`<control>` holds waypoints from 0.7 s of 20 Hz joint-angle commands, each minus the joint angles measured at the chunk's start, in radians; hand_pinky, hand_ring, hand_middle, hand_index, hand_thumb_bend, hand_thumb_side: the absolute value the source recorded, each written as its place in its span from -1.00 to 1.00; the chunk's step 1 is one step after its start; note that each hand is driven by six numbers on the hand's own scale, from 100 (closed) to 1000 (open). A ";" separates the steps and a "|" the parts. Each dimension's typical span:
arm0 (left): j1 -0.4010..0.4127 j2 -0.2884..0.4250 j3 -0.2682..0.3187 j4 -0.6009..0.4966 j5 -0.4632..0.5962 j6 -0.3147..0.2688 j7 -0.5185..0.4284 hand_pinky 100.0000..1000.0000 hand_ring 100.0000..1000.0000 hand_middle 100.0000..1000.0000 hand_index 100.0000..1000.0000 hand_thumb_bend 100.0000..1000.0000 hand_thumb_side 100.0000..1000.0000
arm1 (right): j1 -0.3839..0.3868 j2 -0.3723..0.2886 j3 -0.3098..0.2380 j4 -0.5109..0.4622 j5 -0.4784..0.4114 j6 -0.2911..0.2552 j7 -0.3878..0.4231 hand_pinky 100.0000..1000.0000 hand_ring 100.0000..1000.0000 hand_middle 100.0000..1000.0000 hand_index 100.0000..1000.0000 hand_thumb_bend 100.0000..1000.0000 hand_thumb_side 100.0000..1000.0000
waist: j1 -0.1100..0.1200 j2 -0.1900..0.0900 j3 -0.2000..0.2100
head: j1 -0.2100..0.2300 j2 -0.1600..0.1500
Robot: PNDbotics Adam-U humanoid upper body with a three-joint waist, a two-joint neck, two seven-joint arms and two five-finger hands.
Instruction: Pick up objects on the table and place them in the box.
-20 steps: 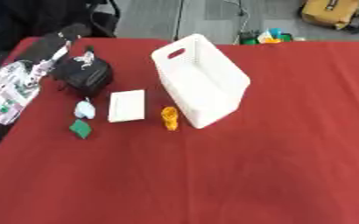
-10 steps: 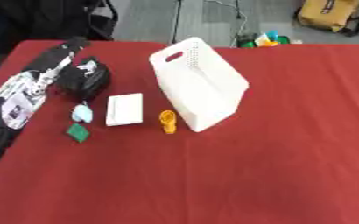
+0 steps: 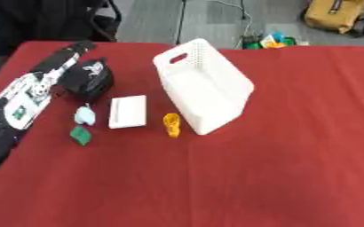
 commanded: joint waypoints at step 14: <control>-0.024 0.033 0.023 0.038 -0.121 -0.025 -0.065 1.00 1.00 1.00 1.00 -0.14 1.00 | -0.010 -0.003 0.008 -0.023 -0.022 0.002 -0.003 0.14 0.10 0.09 0.18 -1.00 0.82 | -0.011 0.002 -0.005 | -0.002 -0.033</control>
